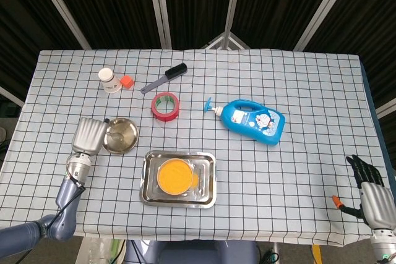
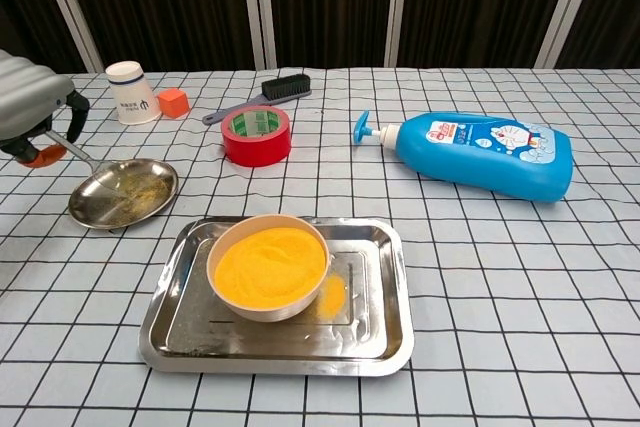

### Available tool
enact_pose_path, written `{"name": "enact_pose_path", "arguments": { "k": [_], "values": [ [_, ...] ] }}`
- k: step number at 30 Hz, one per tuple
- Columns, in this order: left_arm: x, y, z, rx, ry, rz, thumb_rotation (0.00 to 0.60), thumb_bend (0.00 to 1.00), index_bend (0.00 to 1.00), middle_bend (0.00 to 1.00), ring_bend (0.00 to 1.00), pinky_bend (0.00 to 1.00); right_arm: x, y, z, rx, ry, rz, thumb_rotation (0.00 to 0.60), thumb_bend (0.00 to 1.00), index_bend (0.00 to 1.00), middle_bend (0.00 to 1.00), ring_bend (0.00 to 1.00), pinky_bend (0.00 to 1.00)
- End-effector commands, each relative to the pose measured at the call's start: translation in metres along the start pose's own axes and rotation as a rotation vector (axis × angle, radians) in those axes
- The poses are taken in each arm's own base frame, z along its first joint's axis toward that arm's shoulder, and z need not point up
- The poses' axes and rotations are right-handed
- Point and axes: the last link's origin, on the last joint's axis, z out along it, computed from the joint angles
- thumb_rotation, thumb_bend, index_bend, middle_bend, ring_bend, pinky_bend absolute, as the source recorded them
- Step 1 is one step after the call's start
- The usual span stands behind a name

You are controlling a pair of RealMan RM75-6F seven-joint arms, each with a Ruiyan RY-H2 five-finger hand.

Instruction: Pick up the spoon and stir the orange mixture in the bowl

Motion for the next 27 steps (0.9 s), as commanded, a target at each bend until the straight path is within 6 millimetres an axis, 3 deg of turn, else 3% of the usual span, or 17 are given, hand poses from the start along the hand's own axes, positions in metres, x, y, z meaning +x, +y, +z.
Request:
{"name": "enact_pose_path", "arguments": {
  "k": [1,12,27],
  "values": [
    [-0.011,-0.002,0.002,0.024,-0.038,-0.032,0.6,0.71,0.78,1.0,1.0,1.0,0.0,0.0,0.0,-0.003,-0.003,0.001,0.6,0.31,0.0,0.0,0.0,0.0],
    [-0.02,0.015,0.005,-0.006,-0.042,-0.065,0.6,0.66,0.75,1.0,1.0,1.0,0.001,0.0,0.0,-0.002,-0.001,0.003,0.6,0.31,0.0,0.0,0.0,0.0],
    [-0.021,0.011,0.006,0.005,-0.063,-0.049,0.6,0.34,0.53,1.0,1.0,1.0,0.001,0.0,0.0,0.0,0.001,0.006,0.6,0.31,0.0,0.0,0.0,0.0]
  ]
}}
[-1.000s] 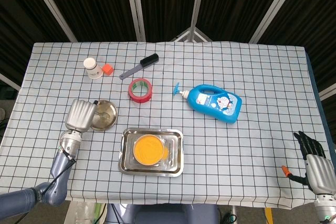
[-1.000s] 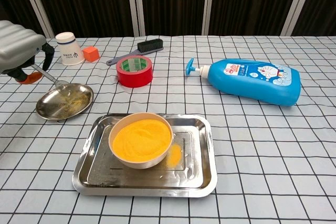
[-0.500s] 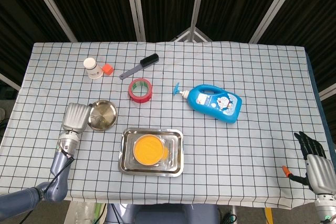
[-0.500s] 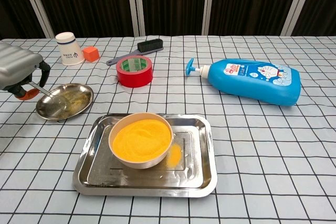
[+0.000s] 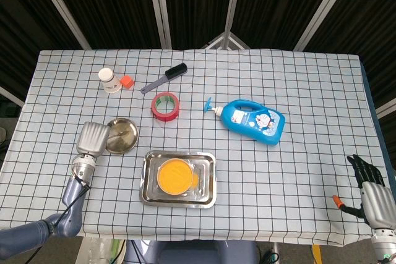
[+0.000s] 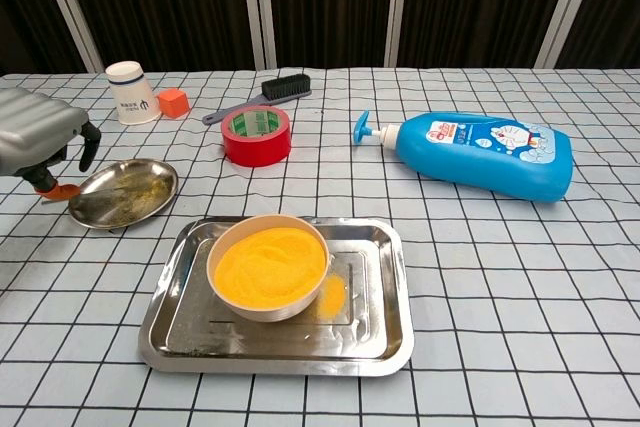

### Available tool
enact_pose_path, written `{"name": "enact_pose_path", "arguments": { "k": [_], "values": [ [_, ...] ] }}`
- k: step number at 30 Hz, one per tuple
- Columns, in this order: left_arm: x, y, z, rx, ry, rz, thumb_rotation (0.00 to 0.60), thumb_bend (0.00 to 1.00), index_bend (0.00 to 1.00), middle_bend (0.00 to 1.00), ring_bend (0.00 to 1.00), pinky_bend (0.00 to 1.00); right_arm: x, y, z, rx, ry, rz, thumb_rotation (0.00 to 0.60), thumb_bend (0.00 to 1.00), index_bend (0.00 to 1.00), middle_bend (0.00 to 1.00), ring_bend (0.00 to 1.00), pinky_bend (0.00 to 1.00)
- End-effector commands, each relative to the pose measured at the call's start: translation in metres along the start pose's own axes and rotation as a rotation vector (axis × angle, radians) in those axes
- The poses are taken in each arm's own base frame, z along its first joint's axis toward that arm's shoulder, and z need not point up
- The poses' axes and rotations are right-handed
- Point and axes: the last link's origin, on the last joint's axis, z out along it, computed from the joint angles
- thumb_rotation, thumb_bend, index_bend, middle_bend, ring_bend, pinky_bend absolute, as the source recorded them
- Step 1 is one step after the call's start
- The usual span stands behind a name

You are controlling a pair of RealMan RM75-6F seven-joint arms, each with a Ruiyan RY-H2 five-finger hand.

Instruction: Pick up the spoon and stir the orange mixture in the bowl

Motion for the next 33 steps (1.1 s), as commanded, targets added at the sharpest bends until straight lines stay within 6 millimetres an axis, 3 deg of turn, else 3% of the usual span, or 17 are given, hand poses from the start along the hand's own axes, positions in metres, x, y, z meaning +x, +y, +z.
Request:
{"name": "enact_pose_path", "arguments": {
  "k": [1,9,12,15,18,23,26,29,33],
  "values": [
    [0.002,-0.003,0.0,0.008,0.003,-0.009,0.6,0.33,0.51,1.0,1.0,1.0,0.0,0.0,0.0,0.0,-0.001,-0.001,0.6,0.31,0.0,0.0,0.0,0.0],
    [0.01,-0.019,-0.009,0.031,0.023,-0.085,0.6,0.31,0.46,1.0,0.99,1.0,0.0,0.0,0.0,-0.001,-0.001,-0.001,0.6,0.31,0.0,0.0,0.0,0.0],
    [0.012,-0.027,-0.021,0.029,0.037,-0.124,0.6,0.31,0.4,0.94,0.92,0.97,0.0,0.001,0.0,-0.001,-0.001,-0.002,0.6,0.31,0.0,0.0,0.0,0.0],
    [0.015,-0.039,-0.044,0.026,0.055,-0.18,0.6,0.3,0.33,0.8,0.8,0.87,0.0,0.001,-0.001,0.001,-0.004,-0.007,0.6,0.31,0.0,0.0,0.0,0.0],
    [0.018,-0.053,-0.075,0.016,0.069,-0.23,0.6,0.28,0.27,0.61,0.64,0.71,0.0,0.001,-0.001,0.0,-0.004,-0.01,0.6,0.31,0.0,0.0,0.0,0.0],
    [0.023,-0.083,-0.14,-0.002,0.097,-0.286,0.6,0.24,0.08,0.22,0.26,0.35,0.0,0.001,-0.001,0.003,0.005,-0.026,0.6,0.31,0.0,0.0,0.0,0.0],
    [0.022,-0.096,-0.161,-0.005,0.093,-0.29,0.6,0.18,0.01,0.04,0.09,0.19,0.001,0.0,-0.001,0.017,0.016,-0.035,0.6,0.31,0.0,0.0,0.0,0.0],
    [0.022,-0.105,-0.178,-0.009,0.096,-0.295,0.6,0.16,0.0,0.0,0.01,0.08,0.002,-0.001,-0.001,0.036,0.035,-0.052,0.6,0.31,0.0,0.0,0.0,0.0],
    [0.021,-0.11,-0.193,-0.016,0.098,-0.326,0.6,0.16,0.0,0.0,0.0,0.06,0.001,-0.001,-0.001,0.044,0.045,-0.051,0.6,0.31,0.0,0.0,0.0,0.0]
  ]
}}
